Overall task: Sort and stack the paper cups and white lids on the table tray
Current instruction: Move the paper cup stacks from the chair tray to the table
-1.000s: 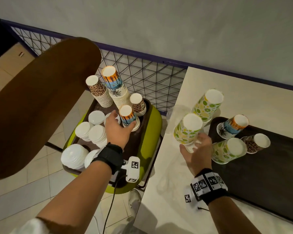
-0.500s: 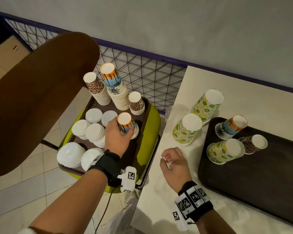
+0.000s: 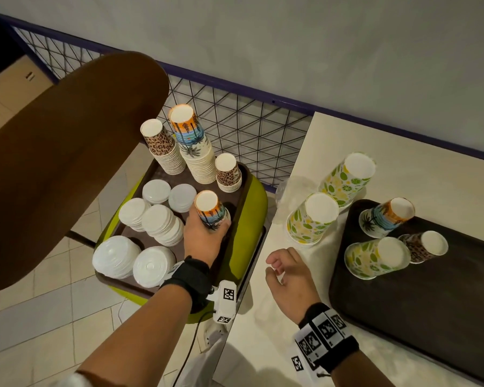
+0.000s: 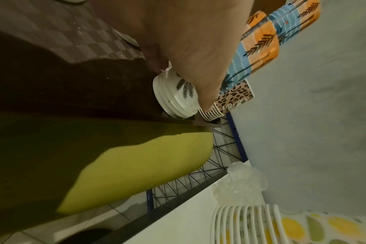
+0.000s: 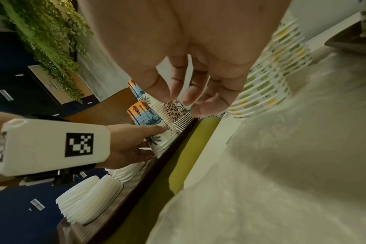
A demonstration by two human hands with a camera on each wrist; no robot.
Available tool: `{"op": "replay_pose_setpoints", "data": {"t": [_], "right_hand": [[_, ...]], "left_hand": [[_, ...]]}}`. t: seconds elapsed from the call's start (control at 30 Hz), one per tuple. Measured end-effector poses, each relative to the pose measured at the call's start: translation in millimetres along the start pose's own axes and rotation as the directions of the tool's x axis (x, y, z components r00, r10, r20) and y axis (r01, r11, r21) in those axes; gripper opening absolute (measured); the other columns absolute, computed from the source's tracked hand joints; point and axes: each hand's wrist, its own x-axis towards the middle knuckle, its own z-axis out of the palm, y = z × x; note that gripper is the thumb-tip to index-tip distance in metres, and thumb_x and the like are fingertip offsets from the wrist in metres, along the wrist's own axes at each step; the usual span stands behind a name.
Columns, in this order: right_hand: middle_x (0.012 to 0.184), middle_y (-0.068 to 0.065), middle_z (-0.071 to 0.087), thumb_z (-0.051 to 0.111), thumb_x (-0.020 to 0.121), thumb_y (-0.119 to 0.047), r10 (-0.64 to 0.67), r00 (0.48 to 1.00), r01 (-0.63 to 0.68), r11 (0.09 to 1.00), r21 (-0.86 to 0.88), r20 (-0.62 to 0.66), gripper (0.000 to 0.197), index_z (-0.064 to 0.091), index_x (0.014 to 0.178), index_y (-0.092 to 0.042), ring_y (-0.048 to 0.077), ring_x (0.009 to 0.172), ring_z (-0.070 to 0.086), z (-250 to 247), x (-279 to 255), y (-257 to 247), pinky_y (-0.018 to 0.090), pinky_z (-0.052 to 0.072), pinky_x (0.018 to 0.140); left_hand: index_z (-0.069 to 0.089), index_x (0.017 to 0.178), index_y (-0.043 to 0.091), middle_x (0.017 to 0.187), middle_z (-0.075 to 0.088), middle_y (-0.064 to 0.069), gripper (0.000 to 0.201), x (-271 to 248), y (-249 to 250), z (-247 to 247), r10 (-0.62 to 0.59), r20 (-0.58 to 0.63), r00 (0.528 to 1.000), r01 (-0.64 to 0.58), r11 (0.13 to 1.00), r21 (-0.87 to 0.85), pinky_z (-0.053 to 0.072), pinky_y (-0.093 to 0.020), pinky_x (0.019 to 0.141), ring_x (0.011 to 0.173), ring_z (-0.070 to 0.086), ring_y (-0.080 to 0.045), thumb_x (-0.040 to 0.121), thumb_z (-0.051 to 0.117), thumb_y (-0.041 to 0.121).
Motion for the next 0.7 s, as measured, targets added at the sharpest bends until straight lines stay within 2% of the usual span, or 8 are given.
{"op": "replay_pose_setpoints", "data": {"t": [0.17,0.27,0.43,0.53,0.6,0.63,0.7], "right_hand": [[0.098,-0.011,0.048,0.062,0.087,-0.007,0.008,1.0,-0.009,1.0,0.026,0.019,0.019,0.061,0.094,-0.024,0.012,0.091,0.055,3,-3,3,0.013,0.044,0.068],[0.098,-0.011,0.048,0.061,0.086,-0.008,0.036,0.999,-0.037,0.998,0.05,0.036,0.019,0.061,0.094,-0.025,0.013,0.089,0.055,5,-4,4,0.016,0.044,0.067],[0.099,-0.014,0.047,0.061,0.088,-0.008,0.01,0.998,-0.01,1.0,-0.002,0.055,0.02,0.059,0.095,-0.027,0.008,0.093,0.054,4,-1,-4,0.011,0.043,0.067],[0.097,-0.015,0.048,0.061,0.087,-0.003,-0.028,0.999,0.028,1.0,0.011,0.022,0.024,0.058,0.095,-0.025,0.004,0.093,0.053,3,2,-12,0.008,0.042,0.069],[0.095,-0.012,0.05,0.061,0.086,0.002,-0.044,0.999,0.045,0.998,0.047,-0.007,0.027,0.059,0.096,-0.024,0.003,0.091,0.053,3,6,-20,0.008,0.042,0.07],[0.095,-0.01,0.051,0.061,0.086,0.003,-0.039,0.999,0.04,0.997,0.071,-0.018,0.028,0.059,0.097,-0.023,0.003,0.09,0.053,3,9,-24,0.008,0.042,0.07],[0.095,-0.004,0.053,0.061,0.087,0.002,0.006,1.0,-0.002,0.99,0.144,-0.028,0.03,0.057,0.102,-0.023,0.005,0.086,0.053,3,18,-33,0.012,0.044,0.07]], "left_hand": [[0.035,0.152,0.023,0.148,0.053,-0.002,0.084,0,-1,4,-0.007,0.002,1.0,0.007,0.999,0.035,0.044,-0.042,0.115,0.136,0.051,-0.023,0.085,0.082,0.036],[0.029,0.155,0.026,0.148,0.049,-0.005,0.088,2,-3,6,0.001,0.025,1.0,-0.003,0.998,0.067,0.044,-0.048,0.115,0.137,0.047,-0.026,0.085,0.081,0.036],[0.032,0.153,0.026,0.143,0.045,-0.013,0.086,0,4,2,-0.003,0.052,0.999,-0.003,0.994,0.11,0.042,-0.043,0.114,0.132,0.044,-0.028,0.083,0.082,0.03],[0.035,0.152,0.028,0.142,0.048,-0.009,0.088,-4,7,-6,0.004,0.062,0.998,-0.009,0.997,0.078,0.042,-0.043,0.113,0.13,0.045,-0.025,0.079,0.082,0.034],[0.037,0.149,0.032,0.14,0.054,-0.002,0.088,-7,11,-13,0.025,0.055,0.998,-0.026,1.0,0.017,0.047,-0.047,0.111,0.13,0.049,-0.022,0.073,0.079,0.045],[0.039,0.147,0.034,0.139,0.056,0.002,0.087,-10,14,-17,0.036,0.038,0.999,-0.035,0.999,-0.019,0.049,-0.048,0.109,0.129,0.052,-0.021,0.071,0.078,0.05],[0.044,0.142,0.037,0.133,0.06,0.009,0.08,-16,21,-26,0.063,-0.003,0.998,-0.063,0.996,-0.07,0.051,-0.044,0.106,0.125,0.057,-0.016,0.071,0.08,0.048]]}}
